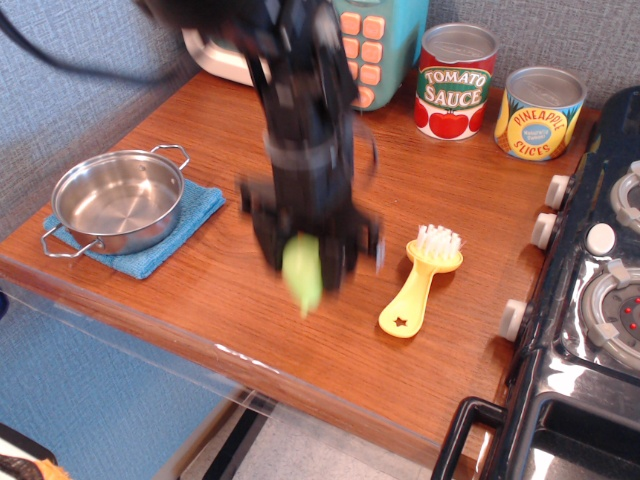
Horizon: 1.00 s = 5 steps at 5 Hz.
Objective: Pick up the pear and place it in the silver pot.
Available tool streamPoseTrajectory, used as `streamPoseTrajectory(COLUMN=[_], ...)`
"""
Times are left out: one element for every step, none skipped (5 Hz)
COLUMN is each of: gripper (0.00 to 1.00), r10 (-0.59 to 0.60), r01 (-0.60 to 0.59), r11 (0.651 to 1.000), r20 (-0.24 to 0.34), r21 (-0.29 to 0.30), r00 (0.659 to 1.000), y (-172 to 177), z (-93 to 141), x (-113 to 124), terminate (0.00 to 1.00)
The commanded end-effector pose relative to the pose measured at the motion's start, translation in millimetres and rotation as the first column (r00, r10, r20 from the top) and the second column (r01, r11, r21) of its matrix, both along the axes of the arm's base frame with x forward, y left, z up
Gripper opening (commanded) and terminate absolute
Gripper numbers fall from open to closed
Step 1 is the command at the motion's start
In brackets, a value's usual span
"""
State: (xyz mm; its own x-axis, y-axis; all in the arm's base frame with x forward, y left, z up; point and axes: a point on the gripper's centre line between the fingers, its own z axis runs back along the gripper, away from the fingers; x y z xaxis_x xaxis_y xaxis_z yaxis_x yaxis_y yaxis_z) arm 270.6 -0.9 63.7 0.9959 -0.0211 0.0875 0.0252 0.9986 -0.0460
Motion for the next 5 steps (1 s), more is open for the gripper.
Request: streamPoseTrajectory(gripper=[0.0, 0.0, 0.0, 0.0, 1.0], r10=[0.262, 0.359, 0.4, 0.415, 0.424], r01=[-0.263, -0.358, -0.399, -0.414, -0.423], r11=[0.965, 0.933, 0.917, 0.91, 0.906], r20=[0.087, 0.062, 0.044, 0.035, 0.027], r21=[-0.006, -0.02, -0.023, -0.023, -0.025], r00=[0.961, 0.931, 0.916, 0.909, 0.905], y=[102, 145, 160, 166, 164], z=[39, 32, 28, 26, 23], x=[18, 2, -4, -8, -7], terminate=[0.0, 0.0, 0.0, 0.0, 0.0])
